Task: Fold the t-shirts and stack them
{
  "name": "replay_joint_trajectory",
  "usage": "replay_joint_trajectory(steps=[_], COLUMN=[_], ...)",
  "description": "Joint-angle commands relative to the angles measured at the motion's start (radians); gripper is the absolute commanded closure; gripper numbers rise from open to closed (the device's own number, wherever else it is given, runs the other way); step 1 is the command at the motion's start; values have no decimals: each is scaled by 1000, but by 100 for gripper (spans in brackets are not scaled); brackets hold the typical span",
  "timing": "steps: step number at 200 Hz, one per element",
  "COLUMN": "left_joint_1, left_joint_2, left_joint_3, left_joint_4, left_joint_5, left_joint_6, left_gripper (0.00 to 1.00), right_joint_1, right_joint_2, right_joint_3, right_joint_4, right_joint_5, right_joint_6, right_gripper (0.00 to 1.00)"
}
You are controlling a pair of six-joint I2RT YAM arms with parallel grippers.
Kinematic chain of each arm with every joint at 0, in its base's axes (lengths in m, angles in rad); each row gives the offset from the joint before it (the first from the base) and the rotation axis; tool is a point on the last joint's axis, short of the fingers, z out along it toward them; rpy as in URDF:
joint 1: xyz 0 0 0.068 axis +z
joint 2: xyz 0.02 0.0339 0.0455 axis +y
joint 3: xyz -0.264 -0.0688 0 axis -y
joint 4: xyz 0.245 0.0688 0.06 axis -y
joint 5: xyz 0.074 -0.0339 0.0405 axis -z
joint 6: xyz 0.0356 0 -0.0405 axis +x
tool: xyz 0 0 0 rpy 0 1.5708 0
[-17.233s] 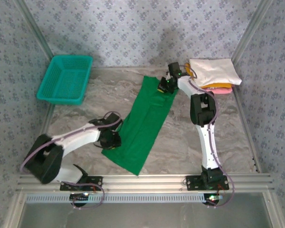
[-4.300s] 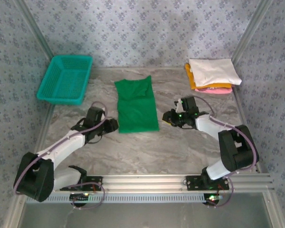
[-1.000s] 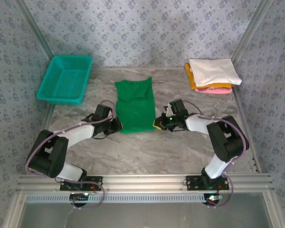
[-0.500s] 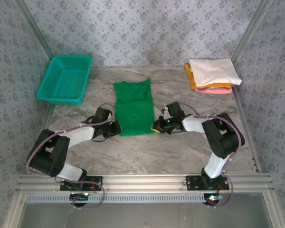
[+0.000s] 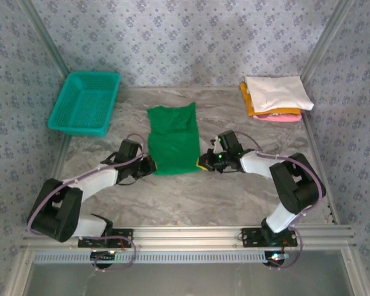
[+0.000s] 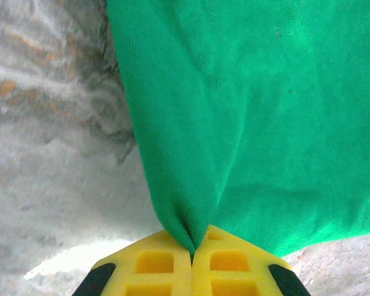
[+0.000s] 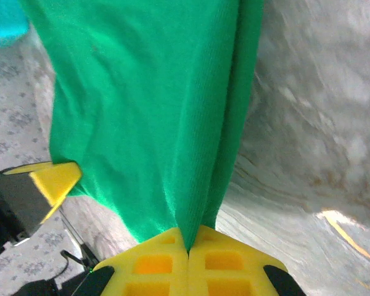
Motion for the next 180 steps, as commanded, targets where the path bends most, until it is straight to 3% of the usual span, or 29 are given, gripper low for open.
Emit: replay_joint_trajectory(steps=[1,39,74,102,155,180], left_joint_1=[-29,-74,-47,42,127,148], left_joint_2=[-69,-282,-391,-259,72,205], left_joint_3=[-94,-211,-75,96,411,570], left_joint_4=[-31,-94,-242,-254,-233,-299], left_joint_5=[-15,-12,-34,64,132,134], left_joint_6=[-28,-100,-27,51,190,268], left_gripper=[100,100,100,100,100,100], right_joint_1=[55,180,163,85,-30,-62], right_joint_2=[-34,-124,-218,-177,30,132], right_joint_3=[-66,-161,-63,100,416,556], right_joint_4=[-37,-17,-143,-236,-351,-388], right_joint_5=[9,54,98,63,-19,-18], right_joint_6=[30,116,71,-10,-139,-168], right_gripper=[100,100,100,100,100,100])
